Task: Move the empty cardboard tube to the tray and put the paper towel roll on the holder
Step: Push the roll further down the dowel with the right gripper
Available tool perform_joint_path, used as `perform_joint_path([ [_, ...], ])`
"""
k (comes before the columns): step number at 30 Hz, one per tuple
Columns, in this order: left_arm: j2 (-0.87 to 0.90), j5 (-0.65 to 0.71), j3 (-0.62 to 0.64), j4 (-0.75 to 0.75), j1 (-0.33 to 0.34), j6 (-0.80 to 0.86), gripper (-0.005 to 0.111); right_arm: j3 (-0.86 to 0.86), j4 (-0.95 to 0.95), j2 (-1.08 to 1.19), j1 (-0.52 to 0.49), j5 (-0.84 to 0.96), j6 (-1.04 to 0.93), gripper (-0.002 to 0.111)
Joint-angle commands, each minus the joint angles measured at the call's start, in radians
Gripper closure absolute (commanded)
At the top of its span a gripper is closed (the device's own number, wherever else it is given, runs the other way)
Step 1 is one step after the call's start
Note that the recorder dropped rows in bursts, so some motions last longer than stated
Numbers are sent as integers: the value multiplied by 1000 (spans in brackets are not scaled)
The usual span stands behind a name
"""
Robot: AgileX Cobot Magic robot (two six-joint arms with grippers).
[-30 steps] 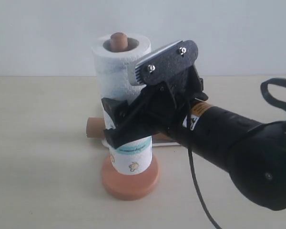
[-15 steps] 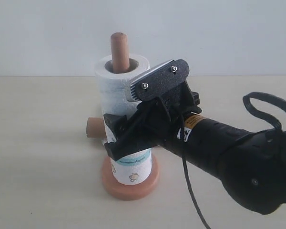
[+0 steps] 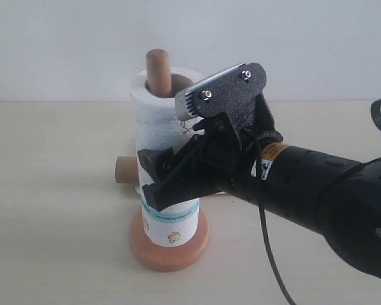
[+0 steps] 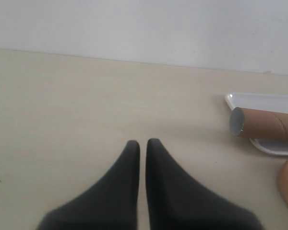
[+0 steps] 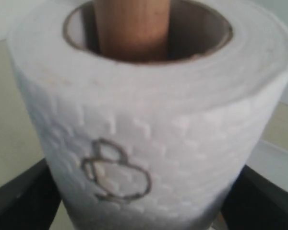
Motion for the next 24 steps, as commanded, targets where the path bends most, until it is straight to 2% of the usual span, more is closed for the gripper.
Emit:
perform_joint_path([
  [1,-2,-11,4,1,2,-7,103,1,2,-16,1,-15,-2,30],
  [20,-2,-11,4,1,2,-7,103,1,22,-16,1,-31,0,30],
  [22,-2,-11,4,1,2,-7,103,1,22,-16,1,-29,0,24],
  [24,-2,-11,4,1,2,-7,103,1,22,-16,1,-27,0,10],
])
